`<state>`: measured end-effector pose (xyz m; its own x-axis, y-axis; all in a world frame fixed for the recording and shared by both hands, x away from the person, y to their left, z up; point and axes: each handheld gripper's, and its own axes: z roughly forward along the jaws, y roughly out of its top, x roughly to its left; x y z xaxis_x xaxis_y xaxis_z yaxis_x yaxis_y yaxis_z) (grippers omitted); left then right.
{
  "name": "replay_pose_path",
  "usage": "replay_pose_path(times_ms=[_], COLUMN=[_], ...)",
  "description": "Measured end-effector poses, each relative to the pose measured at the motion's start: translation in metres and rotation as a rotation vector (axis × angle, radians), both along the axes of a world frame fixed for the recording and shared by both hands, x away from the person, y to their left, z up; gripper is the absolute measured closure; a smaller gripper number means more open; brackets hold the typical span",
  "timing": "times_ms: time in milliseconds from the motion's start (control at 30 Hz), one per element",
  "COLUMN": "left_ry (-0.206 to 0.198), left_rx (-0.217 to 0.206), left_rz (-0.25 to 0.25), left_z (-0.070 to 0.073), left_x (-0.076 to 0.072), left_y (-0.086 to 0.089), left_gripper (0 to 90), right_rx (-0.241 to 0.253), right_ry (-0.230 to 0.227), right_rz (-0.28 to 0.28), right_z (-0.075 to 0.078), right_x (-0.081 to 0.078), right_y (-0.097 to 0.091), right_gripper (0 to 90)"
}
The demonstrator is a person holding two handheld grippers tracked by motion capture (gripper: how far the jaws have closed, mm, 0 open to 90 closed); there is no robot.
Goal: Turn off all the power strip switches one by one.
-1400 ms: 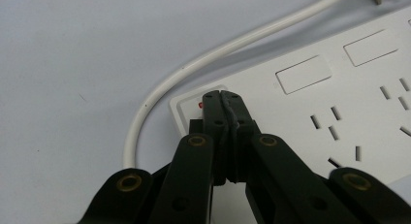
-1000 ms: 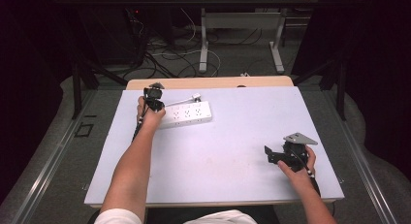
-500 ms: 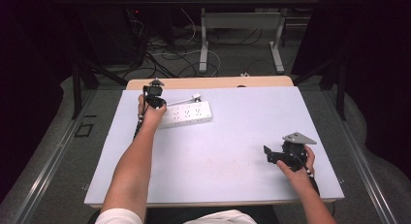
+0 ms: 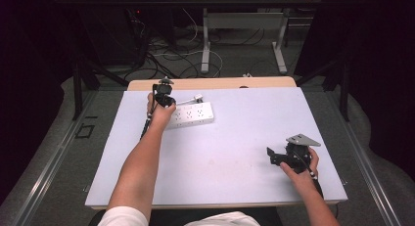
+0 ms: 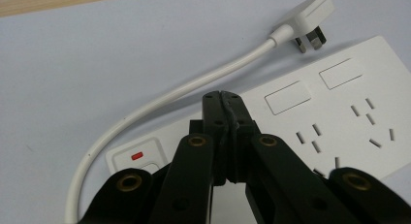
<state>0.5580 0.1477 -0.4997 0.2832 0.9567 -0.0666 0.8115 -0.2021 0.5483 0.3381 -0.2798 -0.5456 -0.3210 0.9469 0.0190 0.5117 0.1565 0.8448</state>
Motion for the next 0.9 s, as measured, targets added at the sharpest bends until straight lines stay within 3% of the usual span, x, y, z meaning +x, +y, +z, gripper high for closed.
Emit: replay_pose_path(times_ms=[700,900], left_ry=[0.015,0.019], left_rx=[0.0,0.0], left_rz=[-0.011,-0.004], left_z=[-0.012,-0.015], left_x=[0.007,0.008], left_y=[-0.02,-0.019], left_gripper=[90.0,90.0], right_rx=[0.012,0.01], right_ry=[0.004,0.007], right_rz=[0.007,0.006], right_z=[0.0,0.0], right_x=[-0.001,-0.001], right_y=[0.0,0.0], right_gripper=[9.4,9.4])
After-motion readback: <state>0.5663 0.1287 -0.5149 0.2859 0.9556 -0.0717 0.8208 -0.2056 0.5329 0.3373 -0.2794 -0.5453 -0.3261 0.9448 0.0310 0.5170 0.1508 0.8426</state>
